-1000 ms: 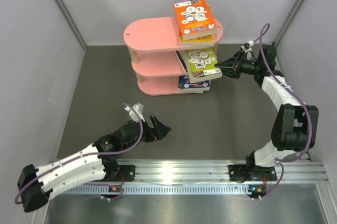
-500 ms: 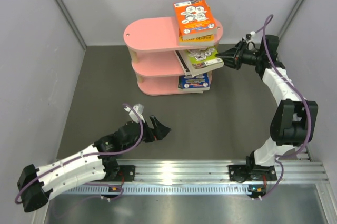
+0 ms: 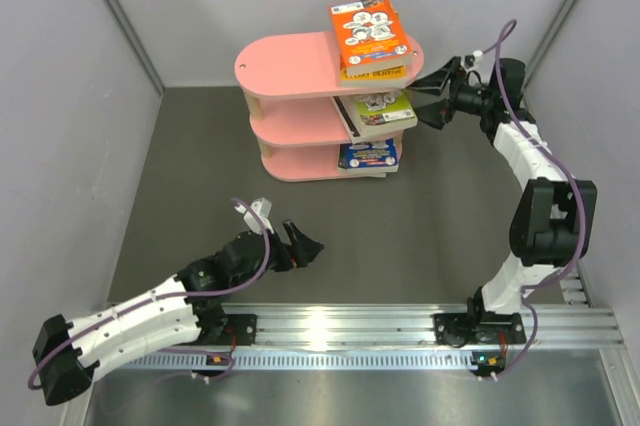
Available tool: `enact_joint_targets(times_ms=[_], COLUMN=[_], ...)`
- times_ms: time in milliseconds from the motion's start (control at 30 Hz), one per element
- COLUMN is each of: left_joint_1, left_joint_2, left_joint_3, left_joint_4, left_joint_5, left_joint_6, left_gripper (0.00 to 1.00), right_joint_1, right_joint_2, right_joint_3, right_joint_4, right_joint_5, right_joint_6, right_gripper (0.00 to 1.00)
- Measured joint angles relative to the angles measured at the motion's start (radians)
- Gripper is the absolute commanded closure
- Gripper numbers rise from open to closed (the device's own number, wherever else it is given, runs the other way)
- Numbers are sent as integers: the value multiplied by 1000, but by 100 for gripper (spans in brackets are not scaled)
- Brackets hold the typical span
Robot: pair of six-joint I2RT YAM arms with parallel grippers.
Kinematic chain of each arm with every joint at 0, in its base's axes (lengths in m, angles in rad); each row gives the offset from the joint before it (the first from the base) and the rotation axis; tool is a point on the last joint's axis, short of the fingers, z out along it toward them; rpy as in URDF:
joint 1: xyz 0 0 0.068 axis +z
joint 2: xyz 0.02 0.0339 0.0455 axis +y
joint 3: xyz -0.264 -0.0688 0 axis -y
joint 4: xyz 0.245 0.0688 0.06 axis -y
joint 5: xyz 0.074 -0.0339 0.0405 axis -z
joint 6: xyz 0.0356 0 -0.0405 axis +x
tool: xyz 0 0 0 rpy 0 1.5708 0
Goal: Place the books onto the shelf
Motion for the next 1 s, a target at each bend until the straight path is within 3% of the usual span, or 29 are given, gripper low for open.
enact_joint_targets(times_ms=[500,700,933,1000], left_joint_1=[0,0,0,0], left_joint_2=[-3,-2,-1,-1], left_joint_3=[-1,-5,-15,-20], left_joint_4=[1,7,12,14], left_joint_5=[1,1,1,1], left_joint_6=[-4,-5,-7,-8], left_gripper=[4,4,4,4], right_joint_1=[-24,-24,-24,-23], right_joint_2=[-117,-143,-149,-149], right_joint_3=[-175,-204,-200,-188], right_joint_4=[-29,-45,-45,-51], right_joint_5=[13,11,11,12], right_joint_6=[-86,-104,-109,-108], right_gripper=[11,32,74,81])
